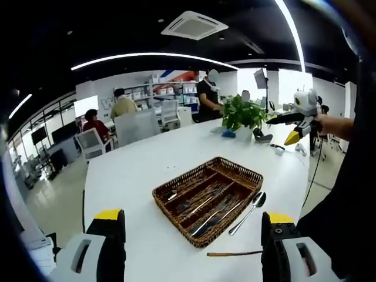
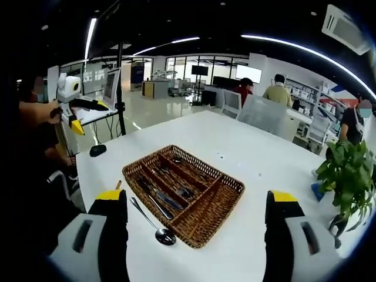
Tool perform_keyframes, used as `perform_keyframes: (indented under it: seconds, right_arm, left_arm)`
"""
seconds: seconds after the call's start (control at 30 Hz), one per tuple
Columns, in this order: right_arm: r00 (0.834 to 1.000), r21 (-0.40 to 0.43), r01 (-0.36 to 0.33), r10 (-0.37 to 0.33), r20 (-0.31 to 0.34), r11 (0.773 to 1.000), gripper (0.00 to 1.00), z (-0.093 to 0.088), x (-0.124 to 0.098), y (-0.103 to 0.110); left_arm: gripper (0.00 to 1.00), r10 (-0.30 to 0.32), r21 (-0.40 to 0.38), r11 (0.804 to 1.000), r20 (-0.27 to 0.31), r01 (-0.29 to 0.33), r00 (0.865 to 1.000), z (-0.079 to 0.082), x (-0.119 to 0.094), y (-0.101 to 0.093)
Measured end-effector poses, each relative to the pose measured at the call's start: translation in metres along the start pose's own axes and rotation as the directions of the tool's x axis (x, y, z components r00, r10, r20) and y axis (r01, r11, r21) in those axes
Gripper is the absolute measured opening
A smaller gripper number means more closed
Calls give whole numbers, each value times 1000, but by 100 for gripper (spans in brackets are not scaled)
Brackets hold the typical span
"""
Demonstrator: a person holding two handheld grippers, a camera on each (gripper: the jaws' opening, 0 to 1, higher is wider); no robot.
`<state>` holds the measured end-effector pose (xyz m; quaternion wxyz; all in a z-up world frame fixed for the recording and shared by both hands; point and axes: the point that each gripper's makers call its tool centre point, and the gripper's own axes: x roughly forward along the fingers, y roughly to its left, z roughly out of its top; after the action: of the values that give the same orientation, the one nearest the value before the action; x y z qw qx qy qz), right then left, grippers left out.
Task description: Arrange the knives, forks, and spoons in their matching storage slots by inserting each utensil handle-first until every utensil is classified and aligned in the correct compartment
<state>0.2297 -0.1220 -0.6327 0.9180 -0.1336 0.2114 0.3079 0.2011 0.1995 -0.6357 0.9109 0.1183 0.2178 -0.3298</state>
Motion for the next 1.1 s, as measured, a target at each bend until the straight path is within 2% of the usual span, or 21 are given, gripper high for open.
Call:
perform_keyframes:
  seconds: [0.23,0.47,0.57,0.67,0.77,0.83,0.97,1.03,1.1]
  right_arm:
    - [1000,-6,-6,5,-7,1000,99,-1,-2,-1]
    - [1000,5,7,-7,-3,1000,99,-3,-7,-4]
    - [1000,2,13,-13,-4,1000,99,-6,-8,-4]
    - [1000,9,21,-21,-3,1000,99,-7,-11,-6]
    - [1000,16,28,-28,4,999,99,-8,-16,-7]
    - [999,18,34,-34,4,999,99,-10,-19,-8]
    - [999,34,41,-41,-3,999,99,-17,-21,-10]
    - [999,43,43,-43,4,998,99,-17,-24,-9]
    - [999,49,44,-44,10,998,99,-17,-27,-8]
  left_arm:
    - [100,-30,21,999,2,29,1000,5,3,-5]
    - [100,-79,111,991,-19,81,997,15,12,-14]
    - [100,-100,123,987,-11,101,995,22,18,-18]
    - [100,-135,134,982,-12,135,991,27,26,-27]
    - [100,-174,187,966,-41,179,984,26,37,-39]
    - [100,-183,193,963,-42,188,982,27,41,-43]
    - [100,-232,205,950,-34,234,972,34,54,-56]
    - [100,-271,219,937,-40,273,962,33,62,-68]
    - [100,-284,229,930,-46,287,958,32,69,-74]
